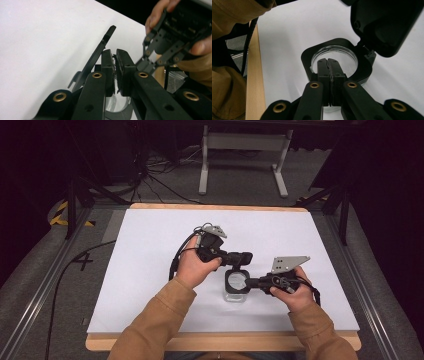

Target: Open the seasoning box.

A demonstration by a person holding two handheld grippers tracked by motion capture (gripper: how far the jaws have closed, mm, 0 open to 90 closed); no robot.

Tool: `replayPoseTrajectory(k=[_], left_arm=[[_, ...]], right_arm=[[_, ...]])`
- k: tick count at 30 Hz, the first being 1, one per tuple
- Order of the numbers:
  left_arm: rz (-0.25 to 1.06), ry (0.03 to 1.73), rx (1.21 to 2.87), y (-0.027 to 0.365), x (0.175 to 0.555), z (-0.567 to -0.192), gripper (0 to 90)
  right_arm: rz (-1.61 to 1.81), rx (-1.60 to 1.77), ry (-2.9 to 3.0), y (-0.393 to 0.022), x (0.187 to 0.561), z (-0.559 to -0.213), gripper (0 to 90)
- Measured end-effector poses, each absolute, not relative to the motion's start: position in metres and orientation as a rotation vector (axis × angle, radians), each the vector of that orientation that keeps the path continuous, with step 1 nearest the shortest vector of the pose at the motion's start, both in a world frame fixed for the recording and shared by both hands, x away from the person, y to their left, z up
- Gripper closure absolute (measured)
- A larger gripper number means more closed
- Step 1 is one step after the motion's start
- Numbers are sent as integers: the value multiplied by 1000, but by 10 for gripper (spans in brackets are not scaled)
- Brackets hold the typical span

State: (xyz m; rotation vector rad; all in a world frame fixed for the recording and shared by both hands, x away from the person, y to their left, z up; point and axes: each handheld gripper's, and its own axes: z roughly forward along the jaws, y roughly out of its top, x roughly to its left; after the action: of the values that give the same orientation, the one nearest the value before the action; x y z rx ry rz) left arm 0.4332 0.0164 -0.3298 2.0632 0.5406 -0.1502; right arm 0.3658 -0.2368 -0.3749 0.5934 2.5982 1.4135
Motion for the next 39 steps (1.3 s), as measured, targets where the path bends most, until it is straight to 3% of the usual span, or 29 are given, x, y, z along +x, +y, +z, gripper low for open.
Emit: replayPoseTrajectory(k=[12,25,32,39], left_arm=[[-105,583,2035,18,445,-331,837],[-97,622,2029,20,451,-336,892],[-83,594,2038,24,442,-329,825],[-62,557,2027,39,426,-316,764]], right_arm=[[1392,584,2608,-234,362,-379,900],[1410,582,2600,-236,362,-380,900],[1393,583,2617,-234,362,-379,897],[1441,568,2617,-235,365,-371,827]])
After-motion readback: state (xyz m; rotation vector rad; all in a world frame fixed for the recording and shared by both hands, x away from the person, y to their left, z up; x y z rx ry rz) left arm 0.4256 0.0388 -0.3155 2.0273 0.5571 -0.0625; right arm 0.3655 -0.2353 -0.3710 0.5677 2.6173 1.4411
